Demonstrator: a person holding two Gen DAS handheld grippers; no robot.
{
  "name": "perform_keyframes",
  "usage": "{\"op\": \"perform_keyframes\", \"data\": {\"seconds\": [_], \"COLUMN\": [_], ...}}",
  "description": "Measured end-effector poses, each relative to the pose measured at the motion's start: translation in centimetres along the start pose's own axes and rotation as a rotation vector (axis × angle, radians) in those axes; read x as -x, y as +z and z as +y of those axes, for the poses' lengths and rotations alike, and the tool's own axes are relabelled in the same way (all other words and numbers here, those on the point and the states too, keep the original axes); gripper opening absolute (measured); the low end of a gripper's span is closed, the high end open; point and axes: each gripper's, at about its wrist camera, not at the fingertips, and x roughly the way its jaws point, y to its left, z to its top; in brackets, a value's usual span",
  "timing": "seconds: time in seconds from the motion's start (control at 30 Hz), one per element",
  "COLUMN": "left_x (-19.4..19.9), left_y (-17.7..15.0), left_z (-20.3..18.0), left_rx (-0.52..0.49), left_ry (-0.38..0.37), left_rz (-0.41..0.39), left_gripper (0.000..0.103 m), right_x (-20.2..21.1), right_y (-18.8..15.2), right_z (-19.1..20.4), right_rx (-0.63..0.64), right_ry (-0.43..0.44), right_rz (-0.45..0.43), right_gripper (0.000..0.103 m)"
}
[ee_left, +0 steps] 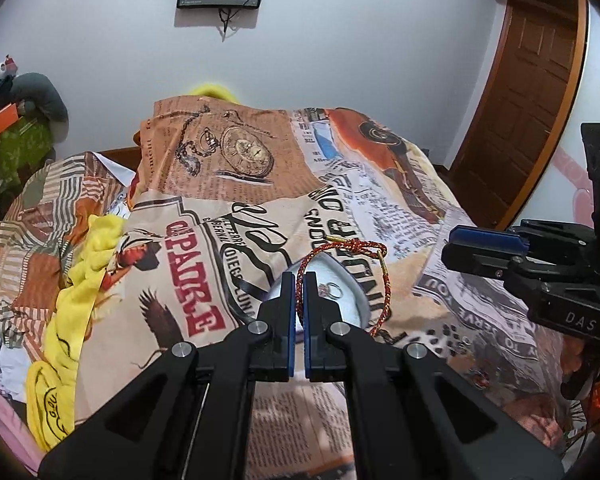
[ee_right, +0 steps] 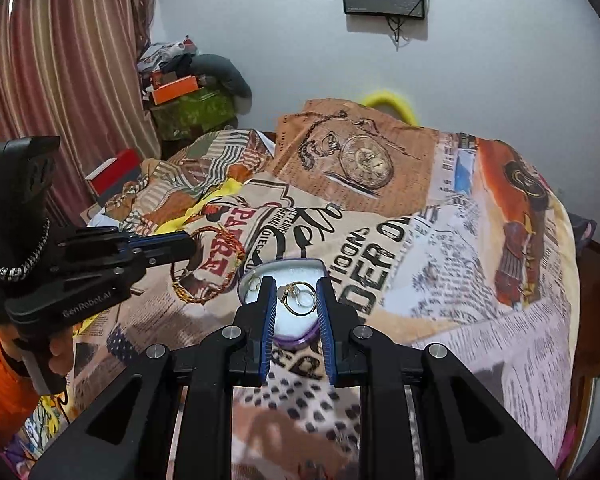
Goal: Organize jewelry
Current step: 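Carry the bracelet into the heart tin with the left tool while the right tool places a gold ring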
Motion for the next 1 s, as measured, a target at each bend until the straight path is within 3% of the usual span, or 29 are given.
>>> {"op": "perform_keyframes", "data": {"seconds": [0.6, 1.0], "left_x": [-8.0, -8.9], "left_y": [-0.1, -0.5], "left_z": [3.0, 2.0], "left_rx": [0.028, -0.018], "left_ry": [0.000, 0.003], "left_rz": [0.143, 0.172], "left_gripper": [0.001, 0.001], "right_x": [-8.7, -10.3], "right_y": [-0.3, -1.2], "right_z": [0.6, 1.2], "right_rx": [0.077, 0.112], "right_ry": [0.032, 0.014], "right_rz": [0.241, 0.281], "right_gripper": [0.018, 0.018]}}
